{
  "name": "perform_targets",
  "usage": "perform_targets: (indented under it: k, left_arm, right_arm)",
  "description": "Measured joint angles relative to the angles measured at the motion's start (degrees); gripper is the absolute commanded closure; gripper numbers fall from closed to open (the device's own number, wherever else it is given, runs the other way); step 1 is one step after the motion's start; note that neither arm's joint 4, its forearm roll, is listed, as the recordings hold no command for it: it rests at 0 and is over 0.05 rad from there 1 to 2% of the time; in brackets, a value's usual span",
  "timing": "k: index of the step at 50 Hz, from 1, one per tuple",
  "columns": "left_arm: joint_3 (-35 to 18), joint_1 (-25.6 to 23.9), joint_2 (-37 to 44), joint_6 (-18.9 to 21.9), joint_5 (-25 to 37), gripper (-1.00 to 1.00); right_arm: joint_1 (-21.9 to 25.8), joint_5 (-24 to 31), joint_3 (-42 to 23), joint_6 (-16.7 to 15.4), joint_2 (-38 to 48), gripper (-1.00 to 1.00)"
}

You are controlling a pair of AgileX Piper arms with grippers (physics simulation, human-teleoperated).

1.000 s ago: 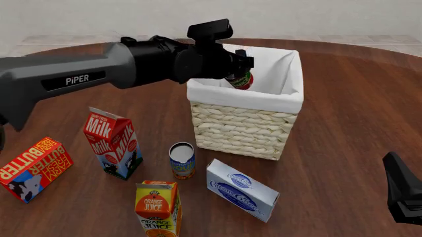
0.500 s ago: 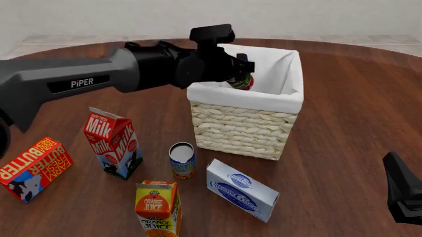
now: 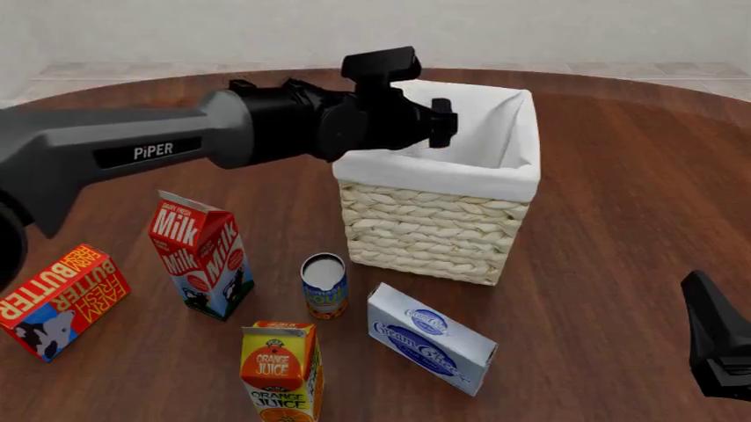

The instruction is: Pick up the tomato sauce, and put it in the basket.

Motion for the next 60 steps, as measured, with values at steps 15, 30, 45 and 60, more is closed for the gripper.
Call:
perform_targets:
  k: [15,30,45,60]
  left_arm:
    - [0.65,0.15,-0.46,0.15,-0.66,-1.0]
    - [6.29,-0.55,-4.21,0.75,-3.58,-1.0]
    - [18.56,-1.34,-18.58,0.97,-4.89,-1.0]
    - [32.44,-2.05,-35.47,-0.23,-5.73,-1.0]
  right_arm:
    - [0.0,0.0,0.0,0.0,0.0,-1.0]
    - [0.0,0.0,0.0,0.0,0.0,-1.0]
    - [0.0,0.0,0.0,0.0,0.0,-1.0]
    - [0.0,0.0,0.0,0.0,0.0,-1.0]
